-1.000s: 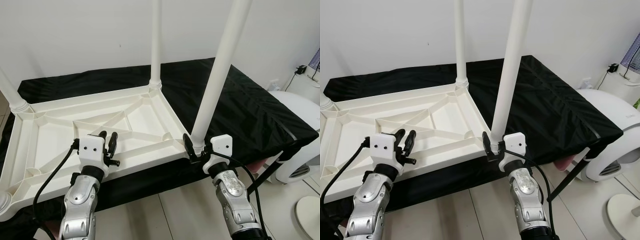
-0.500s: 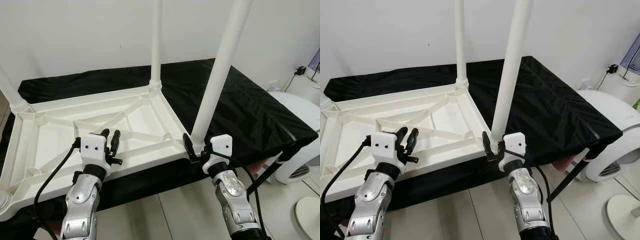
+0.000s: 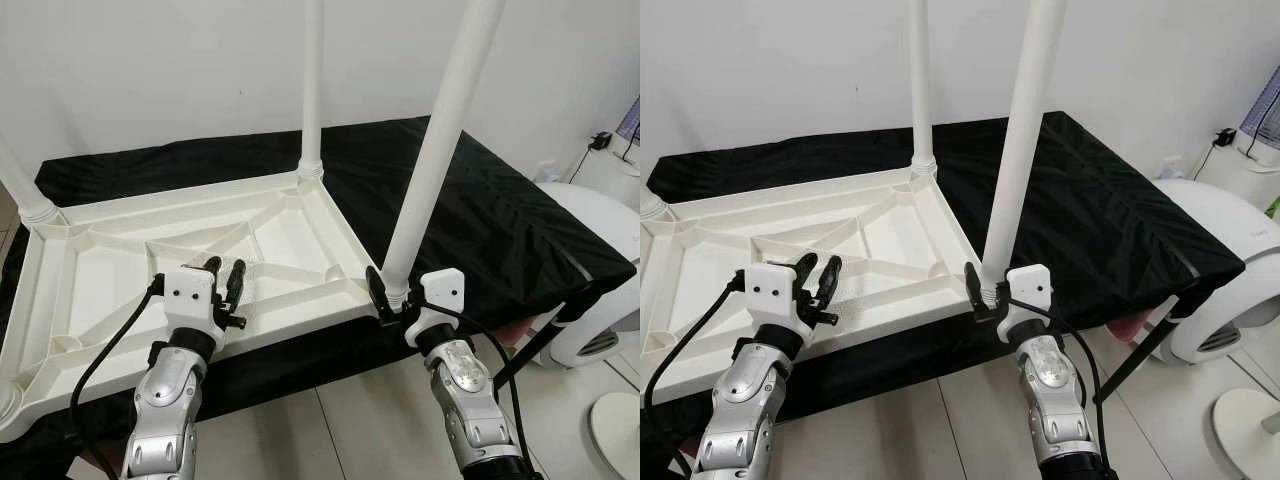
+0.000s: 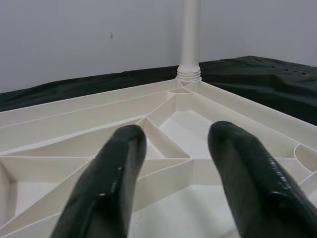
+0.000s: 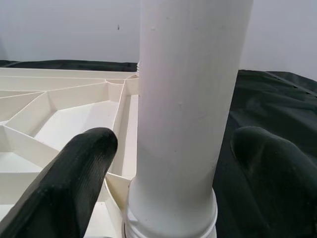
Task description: Building children table
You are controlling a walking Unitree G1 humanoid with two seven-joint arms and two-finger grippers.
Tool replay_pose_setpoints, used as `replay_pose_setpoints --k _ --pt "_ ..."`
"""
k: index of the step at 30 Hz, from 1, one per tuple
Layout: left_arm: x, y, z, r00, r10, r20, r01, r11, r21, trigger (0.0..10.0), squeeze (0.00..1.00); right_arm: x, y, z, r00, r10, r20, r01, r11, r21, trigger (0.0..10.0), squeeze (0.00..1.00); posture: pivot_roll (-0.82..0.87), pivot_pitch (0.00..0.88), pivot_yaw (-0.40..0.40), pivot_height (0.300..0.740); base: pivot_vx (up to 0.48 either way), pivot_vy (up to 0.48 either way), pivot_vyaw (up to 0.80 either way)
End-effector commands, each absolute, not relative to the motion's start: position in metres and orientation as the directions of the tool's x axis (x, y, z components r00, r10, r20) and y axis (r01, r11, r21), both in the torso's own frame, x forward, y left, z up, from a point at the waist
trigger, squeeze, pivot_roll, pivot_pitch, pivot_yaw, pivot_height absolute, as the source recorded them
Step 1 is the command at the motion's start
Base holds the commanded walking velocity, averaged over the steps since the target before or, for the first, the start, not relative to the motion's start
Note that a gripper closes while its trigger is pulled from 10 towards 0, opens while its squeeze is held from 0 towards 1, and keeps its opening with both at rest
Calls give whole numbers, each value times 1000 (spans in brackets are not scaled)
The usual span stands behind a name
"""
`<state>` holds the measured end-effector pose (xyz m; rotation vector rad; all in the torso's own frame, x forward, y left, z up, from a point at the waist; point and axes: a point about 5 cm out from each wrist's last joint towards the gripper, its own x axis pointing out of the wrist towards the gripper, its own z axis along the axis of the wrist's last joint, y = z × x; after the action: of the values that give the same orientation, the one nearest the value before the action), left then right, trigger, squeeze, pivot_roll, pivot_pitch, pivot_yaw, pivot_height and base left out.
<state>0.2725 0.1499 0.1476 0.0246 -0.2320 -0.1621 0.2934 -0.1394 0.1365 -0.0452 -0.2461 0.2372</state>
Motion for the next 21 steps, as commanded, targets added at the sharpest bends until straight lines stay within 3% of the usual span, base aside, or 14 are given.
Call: replay_pose_setpoints --k 1,3,4,5,6,7,8,9,10,11,21 --pt "273 144 143 973 -82 216 88 996 -17 10000 1000 294 -139 137 944 234 234 -224 972 -69 10000 0 -41 33 1 740 0 0 0" --pt "273 144 143 973 -82 216 88 996 -17 10000 1000 294 -139 137 944 234 234 -224 972 -69 10000 0 -41 33 1 740 0 0 0" --pt "274 144 143 974 -80 213 84 996 -9 10000 471 294 -139 137 944 234 233 -224 972 -69 10000 0 -41 33 0 740 0 0 0" --pt "274 144 143 974 -80 213 84 996 -9 10000 471 294 -139 137 944 234 233 -224 972 -69 10000 0 -41 33 0 740 0 0 0" --pt "273 143 144 970 -91 225 99 995 -27 10000 894 294 -138 137 944 234 233 -224 972 -68 10000 0 -42 33 0 740 0 0 0" --pt "273 143 144 970 -91 225 99 995 -27 10000 894 294 -138 137 944 234 233 -224 972 -68 10000 0 -42 33 0 740 0 0 0" --pt "273 143 145 968 -98 232 109 993 -38 10000 1000 294 -138 137 944 233 233 -224 972 -68 10000 0 -42 33 0 740 0 0 0" --pt "273 143 145 968 -98 232 109 993 -38 10000 1000 294 -138 137 944 233 233 -224 972 -68 10000 0 -42 33 0 740 0 0 0" --pt "274 142 145 970 -96 223 103 995 -17 10000 302 294 -138 137 944 233 234 -223 972 -69 10000 0 -42 33 1 740 0 0 0" --pt "275 141 145 971 -97 219 101 995 -9 10000 0 294 -138 138 944 233 235 -223 972 -70 10000 0 -42 34 1 740 0 0 0" --pt "275 138 146 969 -106 223 110 994 -5 10000 0 294 -138 138 942 238 235 -227 971 -74 10000 0 -42 42 1 740 0 0 0"
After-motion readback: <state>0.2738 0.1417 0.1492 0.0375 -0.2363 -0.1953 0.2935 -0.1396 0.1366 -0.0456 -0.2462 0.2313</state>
